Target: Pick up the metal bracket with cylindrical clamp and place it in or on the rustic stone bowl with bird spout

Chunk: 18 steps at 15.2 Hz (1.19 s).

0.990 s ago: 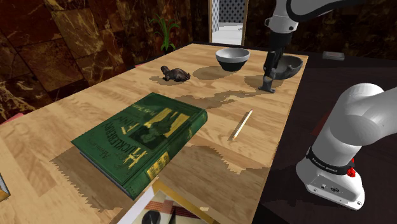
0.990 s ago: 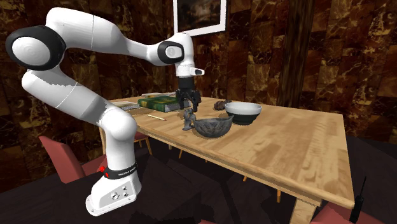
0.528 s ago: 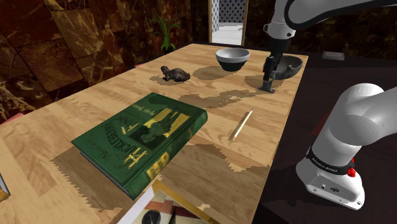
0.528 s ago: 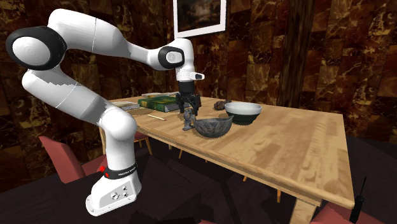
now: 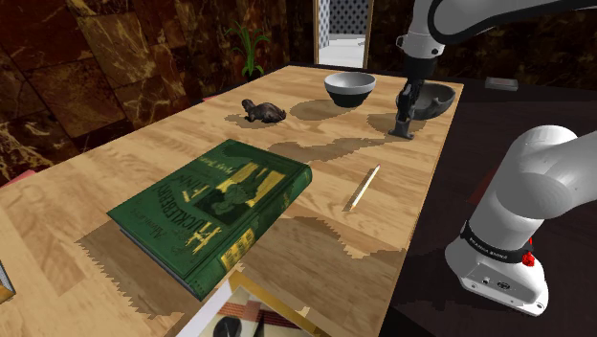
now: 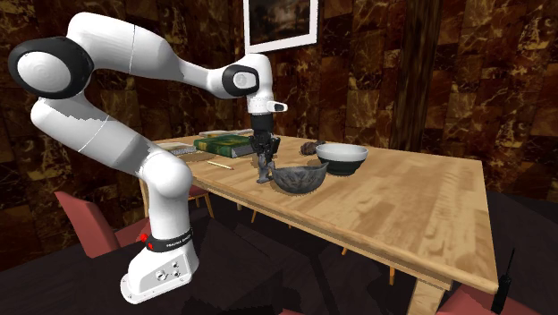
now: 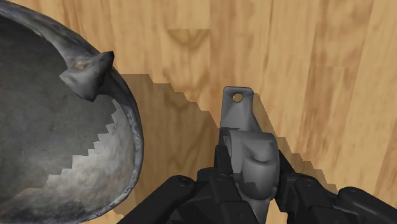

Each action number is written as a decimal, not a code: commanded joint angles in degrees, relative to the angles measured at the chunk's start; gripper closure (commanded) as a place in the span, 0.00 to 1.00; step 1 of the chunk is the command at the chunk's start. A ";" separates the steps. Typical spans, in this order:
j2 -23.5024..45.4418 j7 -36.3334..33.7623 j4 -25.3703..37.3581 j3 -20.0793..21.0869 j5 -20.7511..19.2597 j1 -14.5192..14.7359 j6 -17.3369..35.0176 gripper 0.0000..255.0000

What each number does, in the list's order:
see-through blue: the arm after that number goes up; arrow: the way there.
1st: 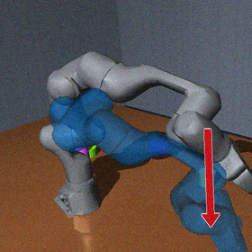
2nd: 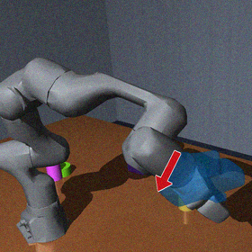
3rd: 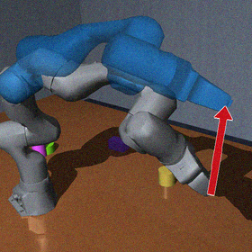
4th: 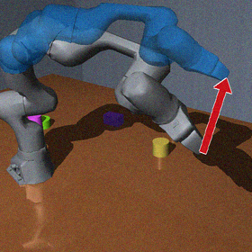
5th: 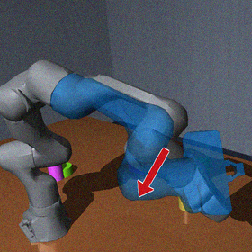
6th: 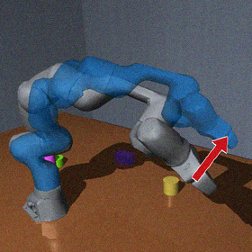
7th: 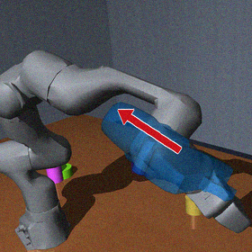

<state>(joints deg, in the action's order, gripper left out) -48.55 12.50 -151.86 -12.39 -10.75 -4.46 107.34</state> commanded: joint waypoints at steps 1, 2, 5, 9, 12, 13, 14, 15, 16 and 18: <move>0.09 0.00 -0.07 -0.06 -0.10 -0.05 0.03 1.00; 0.04 0.03 -0.11 -0.09 -0.13 -0.07 0.03 1.00; 0.08 -0.01 -0.11 -0.03 -0.08 -0.06 0.08 1.00; 0.02 0.15 2.90 0.47 0.43 0.10 -3.00 1.00; 0.12 0.25 5.25 0.79 0.76 0.25 -5.25 1.00; 0.18 0.28 6.05 0.89 0.86 0.31 -5.98 1.00; 0.26 0.31 6.85 0.99 0.97 0.35 -6.71 1.00; 0.34 0.35 7.67 1.09 1.07 0.40 -7.44 1.00; 0.45 0.38 8.49 1.18 1.16 0.45 -8.16 1.00; 0.68 0.45 10.16 1.37 1.36 0.55 -9.59 1.00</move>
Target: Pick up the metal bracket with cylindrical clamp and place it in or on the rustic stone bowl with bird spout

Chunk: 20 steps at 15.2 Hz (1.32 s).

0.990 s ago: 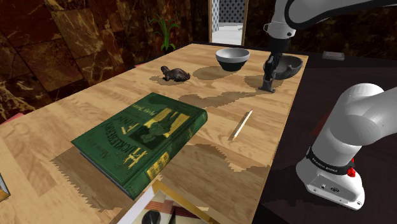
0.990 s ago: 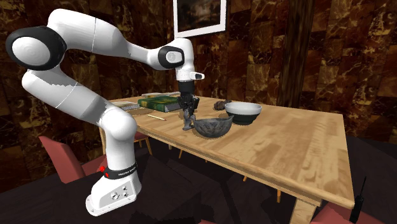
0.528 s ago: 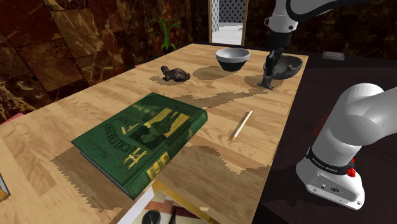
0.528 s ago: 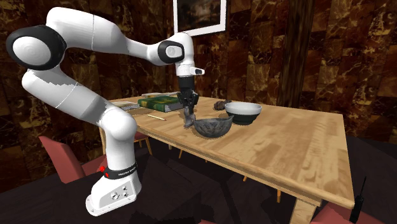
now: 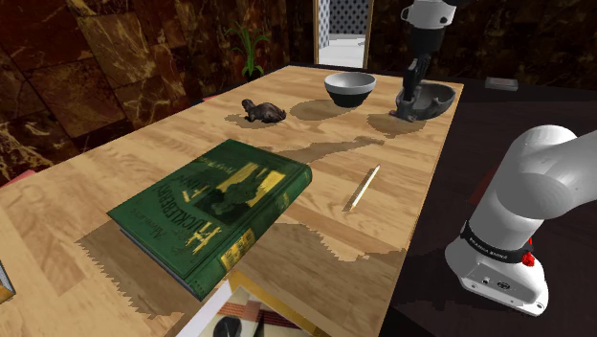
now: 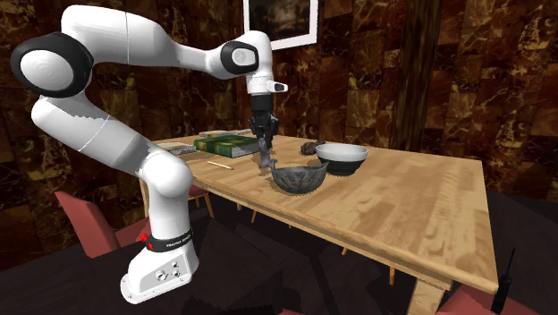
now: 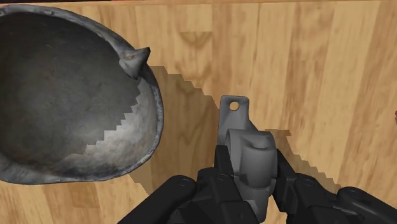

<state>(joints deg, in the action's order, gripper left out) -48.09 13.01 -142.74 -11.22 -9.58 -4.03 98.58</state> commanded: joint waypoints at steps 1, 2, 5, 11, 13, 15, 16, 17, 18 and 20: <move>0.36 -0.02 1.88 0.29 0.28 0.16 -1.55 1.00; 0.51 0.02 2.74 0.38 0.37 0.20 -2.25 1.00; 1.03 0.12 5.35 0.62 0.63 0.34 -4.35 1.00; 2.36 0.36 10.80 1.05 1.11 0.60 -8.47 1.00; 2.88 0.44 12.68 1.18 1.26 0.68 -9.83 1.00; 3.45 0.53 14.60 1.30 1.40 0.76 -11.18 1.00; 3.74 0.57 15.57 1.35 1.47 0.80 -11.86 1.00; 4.05 0.62 16.56 1.41 1.53 0.84 -12.54 1.00; 4.37 0.66 17.55 1.46 1.60 0.88 -13.21 1.00; 4.73 0.72 18.69 1.52 1.67 0.92 -13.99 1.00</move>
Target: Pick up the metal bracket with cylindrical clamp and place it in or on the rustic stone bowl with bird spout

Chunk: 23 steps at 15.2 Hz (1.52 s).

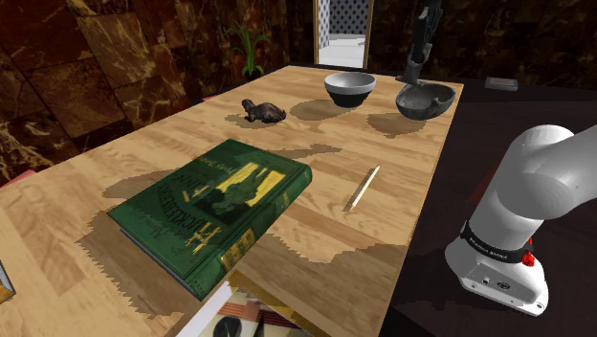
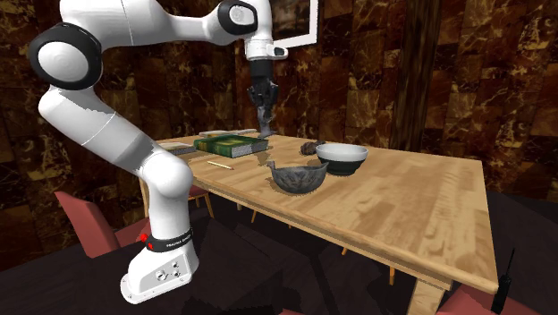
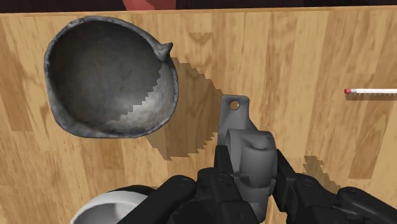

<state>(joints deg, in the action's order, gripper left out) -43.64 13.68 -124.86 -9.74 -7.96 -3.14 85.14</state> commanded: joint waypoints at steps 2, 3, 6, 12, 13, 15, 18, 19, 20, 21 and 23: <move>1.58 2.82 2.52 -2.50 -1.32 -0.44 -0.63 1.00; 2.31 4.20 3.46 -3.77 -1.96 -0.64 -0.65 1.00; 4.86 8.41 6.63 -7.60 -3.61 -1.11 -0.67 1.00; 10.98 16.78 13.37 -15.50 -5.63 -1.32 0.11 1.00; 10.66 16.68 12.34 -15.55 -5.75 -1.41 0.82 1.00; 10.04 16.49 10.31 -15.66 -6.00 -1.58 2.25 1.00; 9.22 16.23 7.37 -15.86 -6.38 -1.82 4.38 1.00; 8.97 16.15 6.42 -15.94 -6.51 -1.90 5.10 1.00; 9.33 16.35 7.44 -15.99 -6.40 -1.82 4.43 1.00; 9.33 16.35 7.44 -15.99 -6.40 -1.82 4.43 0.00; 12.41 15.89 7.46 -15.73 -5.87 -0.63 5.83 0.00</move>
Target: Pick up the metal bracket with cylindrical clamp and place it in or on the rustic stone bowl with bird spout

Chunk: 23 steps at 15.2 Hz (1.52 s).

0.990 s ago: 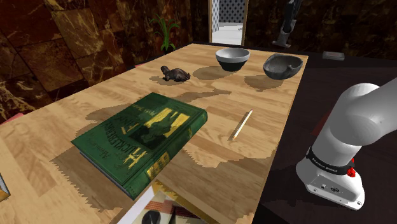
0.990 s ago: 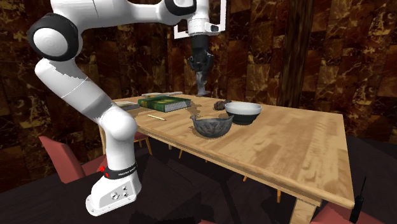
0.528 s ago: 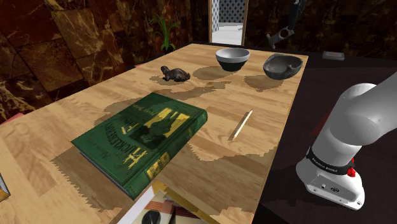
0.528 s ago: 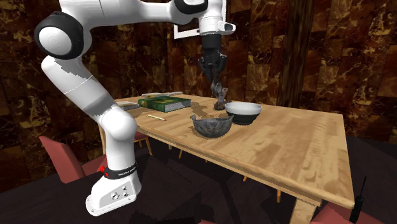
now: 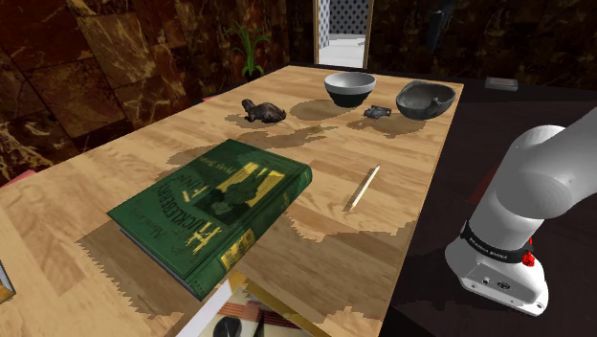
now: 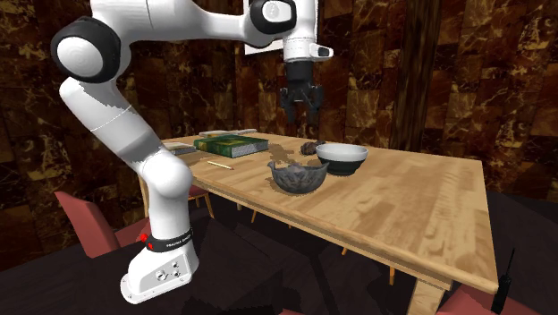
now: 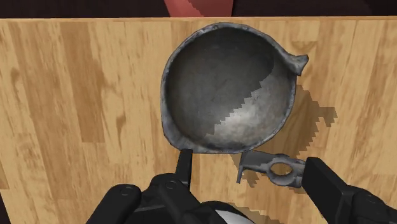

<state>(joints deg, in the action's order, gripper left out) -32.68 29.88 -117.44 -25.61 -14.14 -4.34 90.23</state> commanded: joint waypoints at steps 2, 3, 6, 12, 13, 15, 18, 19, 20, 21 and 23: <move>4.67 -0.68 0.23 0.36 0.89 1.75 2.07 0.00; 6.33 -0.83 0.40 0.46 1.21 2.32 2.71 0.00; 11.50 -1.14 1.18 0.76 2.28 3.97 4.53 0.00; 18.91 -1.29 2.08 1.16 3.93 5.96 7.47 0.00; 18.86 -1.33 1.28 1.10 3.87 5.92 8.23 0.00; 18.78 -1.40 -0.32 0.96 3.74 5.82 9.76 0.00; 18.76 -1.49 -3.05 0.67 3.53 5.64 12.49 0.00; 18.75 -1.49 -3.07 0.67 3.53 5.64 12.49 0.00; 18.76 -1.49 -3.06 0.67 3.53 5.64 12.49 0.00; 18.76 -1.49 -3.05 0.67 3.53 5.64 12.49 0.00; 18.76 -1.49 -3.05 0.67 3.53 5.64 12.49 0.00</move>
<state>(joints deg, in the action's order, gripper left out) -13.94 28.39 -120.48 -24.94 -10.62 1.30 102.69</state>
